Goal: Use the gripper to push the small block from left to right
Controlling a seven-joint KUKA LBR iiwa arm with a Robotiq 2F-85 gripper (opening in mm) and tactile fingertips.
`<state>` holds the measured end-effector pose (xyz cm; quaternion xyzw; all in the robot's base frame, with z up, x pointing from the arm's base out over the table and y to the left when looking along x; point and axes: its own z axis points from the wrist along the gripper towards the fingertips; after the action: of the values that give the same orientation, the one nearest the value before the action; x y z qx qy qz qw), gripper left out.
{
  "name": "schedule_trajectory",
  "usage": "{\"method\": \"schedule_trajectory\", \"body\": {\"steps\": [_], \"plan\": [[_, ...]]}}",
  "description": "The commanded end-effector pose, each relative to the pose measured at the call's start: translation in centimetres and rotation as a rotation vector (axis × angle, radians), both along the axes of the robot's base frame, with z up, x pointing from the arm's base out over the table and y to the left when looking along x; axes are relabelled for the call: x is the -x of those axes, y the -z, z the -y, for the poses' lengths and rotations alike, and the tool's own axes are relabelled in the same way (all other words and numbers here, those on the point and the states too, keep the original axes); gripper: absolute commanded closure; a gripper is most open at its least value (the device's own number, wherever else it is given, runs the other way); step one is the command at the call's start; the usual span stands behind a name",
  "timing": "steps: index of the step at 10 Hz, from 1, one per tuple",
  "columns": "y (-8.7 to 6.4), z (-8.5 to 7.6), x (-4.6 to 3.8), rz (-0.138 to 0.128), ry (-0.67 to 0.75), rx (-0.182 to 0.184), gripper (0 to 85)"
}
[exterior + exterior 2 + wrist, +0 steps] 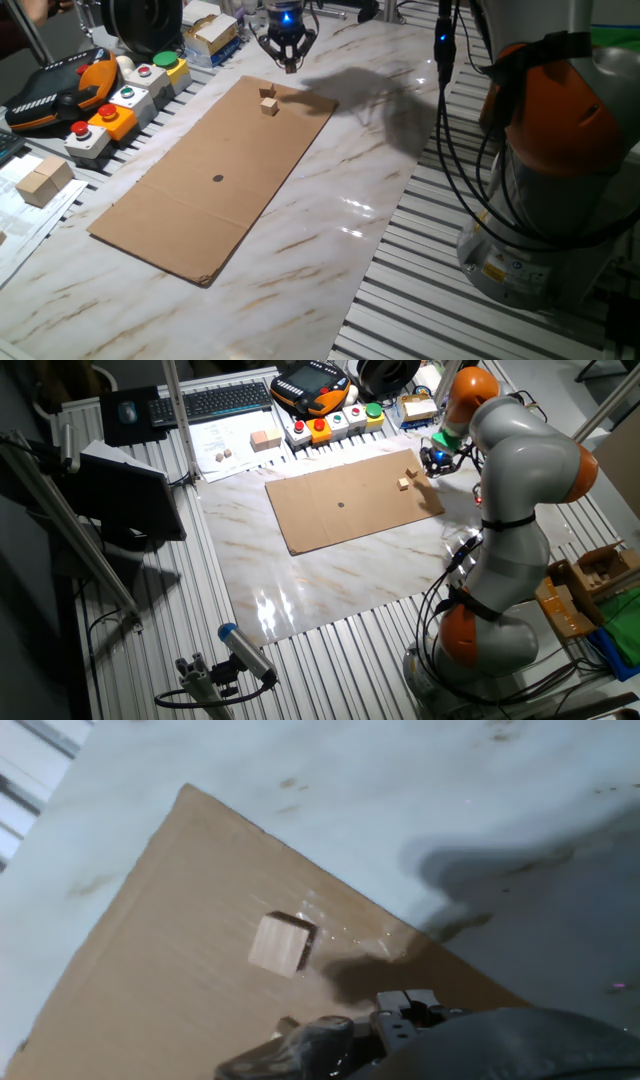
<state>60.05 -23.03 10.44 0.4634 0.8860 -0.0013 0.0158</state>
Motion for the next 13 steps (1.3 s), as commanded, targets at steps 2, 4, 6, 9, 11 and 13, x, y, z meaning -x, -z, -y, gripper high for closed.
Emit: {"method": "schedule_trajectory", "body": {"steps": [2, 4, 6, 9, 11, 13], "plan": [[0.40, -0.07, -0.37, 0.004, 0.002, 0.015, 84.0], [-0.04, -0.68, -0.87, -0.006, 0.014, 0.032, 84.0], [-0.04, -0.68, -0.87, -0.020, -0.001, 0.021, 84.0], [-0.04, -0.68, -0.87, -0.029, 0.051, -0.030, 84.0], [-0.04, -0.68, -0.87, -0.020, 0.091, -0.023, 84.0], [-0.03, -0.63, -0.92, -0.006, 0.128, -0.028, 84.0]]}}
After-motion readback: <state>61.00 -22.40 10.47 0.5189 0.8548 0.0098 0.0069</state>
